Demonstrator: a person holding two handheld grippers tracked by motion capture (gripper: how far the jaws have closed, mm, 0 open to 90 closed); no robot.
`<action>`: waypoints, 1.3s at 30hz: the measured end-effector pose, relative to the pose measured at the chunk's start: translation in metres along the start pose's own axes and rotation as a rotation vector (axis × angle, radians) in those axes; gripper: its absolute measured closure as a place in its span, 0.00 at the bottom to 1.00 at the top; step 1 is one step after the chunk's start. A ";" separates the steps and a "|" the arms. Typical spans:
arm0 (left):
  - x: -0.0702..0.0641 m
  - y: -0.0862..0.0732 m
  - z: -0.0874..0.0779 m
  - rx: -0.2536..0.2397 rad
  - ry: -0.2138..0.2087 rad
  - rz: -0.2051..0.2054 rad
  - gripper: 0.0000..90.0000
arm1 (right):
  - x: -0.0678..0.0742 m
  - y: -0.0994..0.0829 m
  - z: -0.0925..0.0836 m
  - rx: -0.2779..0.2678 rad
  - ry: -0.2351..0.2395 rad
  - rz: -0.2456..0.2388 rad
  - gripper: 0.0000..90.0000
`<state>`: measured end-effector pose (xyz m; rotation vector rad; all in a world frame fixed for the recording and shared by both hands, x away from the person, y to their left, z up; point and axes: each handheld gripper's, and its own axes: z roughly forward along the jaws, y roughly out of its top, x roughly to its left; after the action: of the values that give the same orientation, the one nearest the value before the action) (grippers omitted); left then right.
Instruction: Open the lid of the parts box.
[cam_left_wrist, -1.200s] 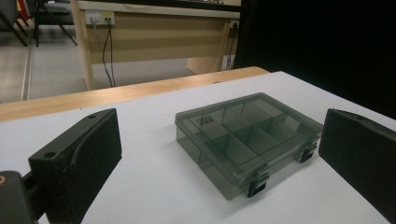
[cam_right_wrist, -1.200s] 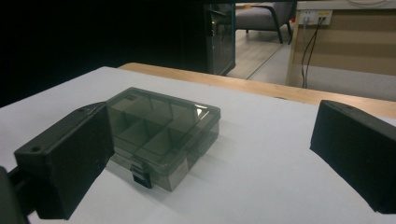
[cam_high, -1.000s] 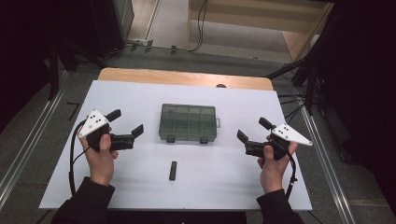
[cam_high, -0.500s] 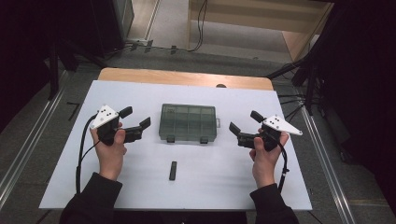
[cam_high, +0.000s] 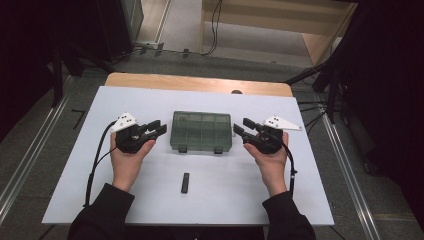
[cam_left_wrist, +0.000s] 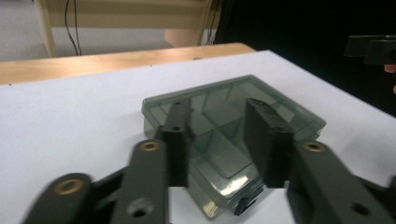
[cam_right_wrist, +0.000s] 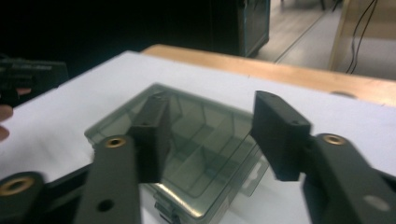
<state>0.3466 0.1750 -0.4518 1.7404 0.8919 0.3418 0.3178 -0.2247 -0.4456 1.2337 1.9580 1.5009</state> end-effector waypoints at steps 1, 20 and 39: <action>0.000 -0.001 0.001 0.010 -0.002 0.001 0.79 | 0.000 -0.001 0.003 0.019 0.000 -0.002 0.60; 0.008 -0.033 0.009 0.207 -0.051 0.015 0.99 | -0.001 -0.030 0.020 0.191 0.040 -0.095 0.97; 0.007 -0.041 0.024 0.280 -0.041 0.037 0.99 | -0.013 -0.047 0.020 0.293 0.028 -0.079 0.97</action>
<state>0.3502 0.1682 -0.4990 2.0154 0.9117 0.2112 0.3207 -0.2257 -0.4983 1.2372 2.2786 1.2309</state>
